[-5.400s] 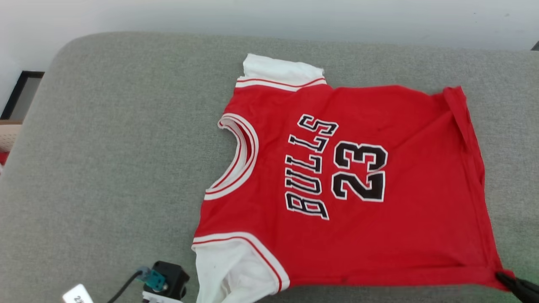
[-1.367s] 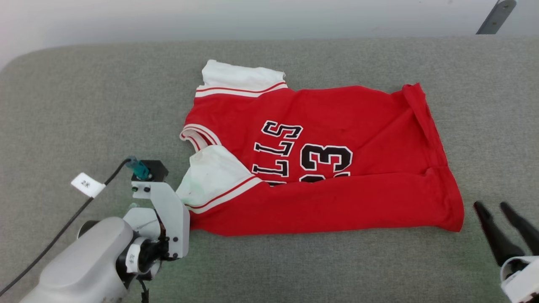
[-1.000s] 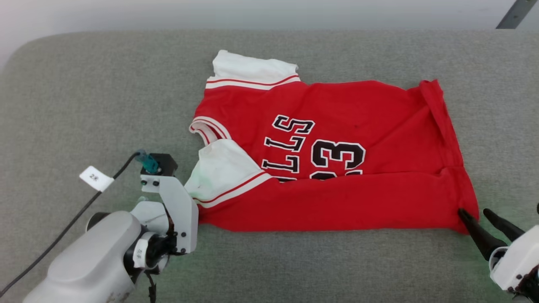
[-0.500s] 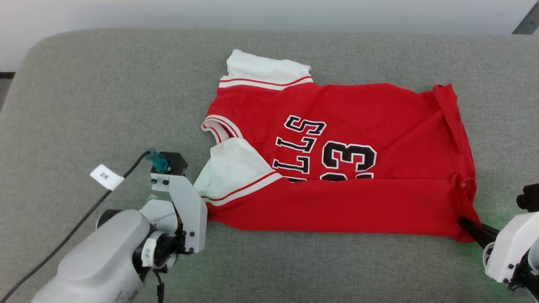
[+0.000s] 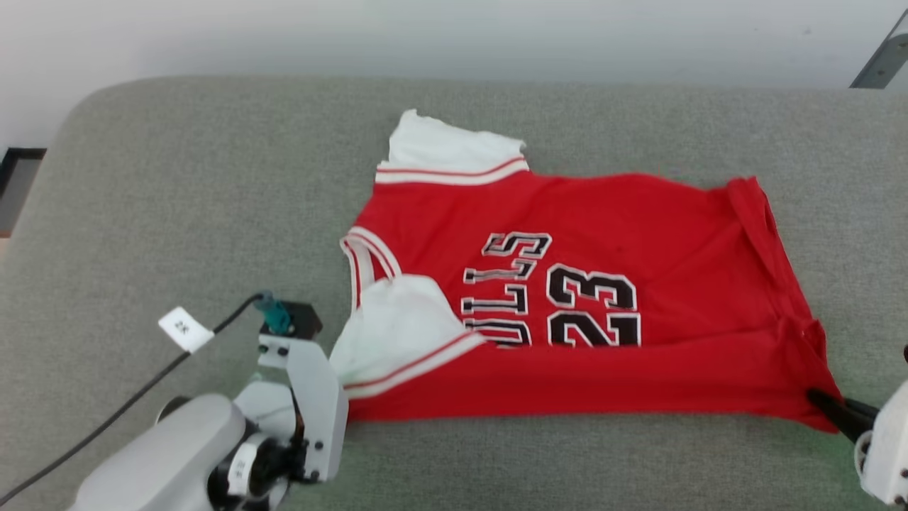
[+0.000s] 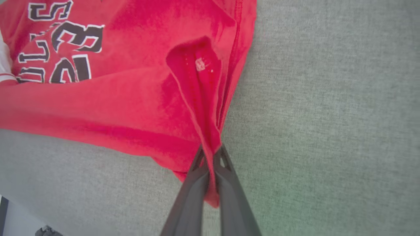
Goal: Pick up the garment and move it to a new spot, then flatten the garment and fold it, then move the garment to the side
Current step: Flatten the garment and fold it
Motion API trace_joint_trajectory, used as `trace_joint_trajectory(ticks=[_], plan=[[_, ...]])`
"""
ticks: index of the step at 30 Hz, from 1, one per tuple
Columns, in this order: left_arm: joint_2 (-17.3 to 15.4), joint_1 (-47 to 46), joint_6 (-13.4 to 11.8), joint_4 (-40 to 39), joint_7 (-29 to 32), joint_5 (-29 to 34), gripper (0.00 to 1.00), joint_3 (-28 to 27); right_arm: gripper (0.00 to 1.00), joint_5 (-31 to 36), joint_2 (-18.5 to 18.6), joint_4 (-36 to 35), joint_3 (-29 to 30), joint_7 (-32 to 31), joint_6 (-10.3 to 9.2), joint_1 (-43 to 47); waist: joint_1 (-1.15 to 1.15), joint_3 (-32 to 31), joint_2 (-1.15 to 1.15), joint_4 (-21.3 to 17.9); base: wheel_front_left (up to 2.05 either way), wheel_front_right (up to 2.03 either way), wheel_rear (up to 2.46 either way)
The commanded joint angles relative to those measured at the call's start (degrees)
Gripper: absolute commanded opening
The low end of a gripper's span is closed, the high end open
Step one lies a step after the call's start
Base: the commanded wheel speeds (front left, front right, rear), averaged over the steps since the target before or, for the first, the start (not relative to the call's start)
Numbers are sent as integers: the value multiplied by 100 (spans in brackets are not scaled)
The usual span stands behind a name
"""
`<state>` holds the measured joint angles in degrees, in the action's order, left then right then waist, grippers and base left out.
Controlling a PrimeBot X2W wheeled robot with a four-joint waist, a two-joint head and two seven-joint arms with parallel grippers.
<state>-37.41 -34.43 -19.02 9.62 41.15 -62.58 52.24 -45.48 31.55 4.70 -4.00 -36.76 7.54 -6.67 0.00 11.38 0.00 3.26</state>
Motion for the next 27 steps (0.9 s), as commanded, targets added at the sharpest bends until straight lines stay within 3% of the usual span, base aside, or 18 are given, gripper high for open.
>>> trace_joint_trajectory(ticks=[1,12,17,21,23,24,26,27], plan=[[-62,108,-61,-50,48,-16,0,23,0,-25,22,-42,47,-32,-10,95,0,-32,0,7,0,0,0],[-563,762,-870,-1373,397,-143,0,99,0,9,-76,-782,609,-586,-10,1004,0,-59,0,16,0,0,0],[-518,940,-922,-1389,346,-207,0,139,0,85,-242,-802,725,-719,-10,1194,0,-9,0,0,0,0,0],[-385,928,-820,-1165,285,-216,0,165,0,208,-368,-670,708,-702,-10,1136,0,2,0,-17,0,0,0],[-325,899,-786,-1025,255,-216,21,162,0,261,-419,-575,679,-667,-10,1056,0,0,0,-33,0,0,0],[-299,886,-763,-950,236,-225,26,158,15,277,-434,-526,660,-660,-10,1011,0,-2,0,-39,0,0,0],[-264,850,-723,-850,199,-199,75,152,48,332,-465,-477,631,-592,-10,951,0,-10,0,-52,0,0,0],[-247,826,-695,-812,195,-210,80,145,100,354,-485,-455,629,-558,-10,935,0,-12,0,-58,0,0,0]])
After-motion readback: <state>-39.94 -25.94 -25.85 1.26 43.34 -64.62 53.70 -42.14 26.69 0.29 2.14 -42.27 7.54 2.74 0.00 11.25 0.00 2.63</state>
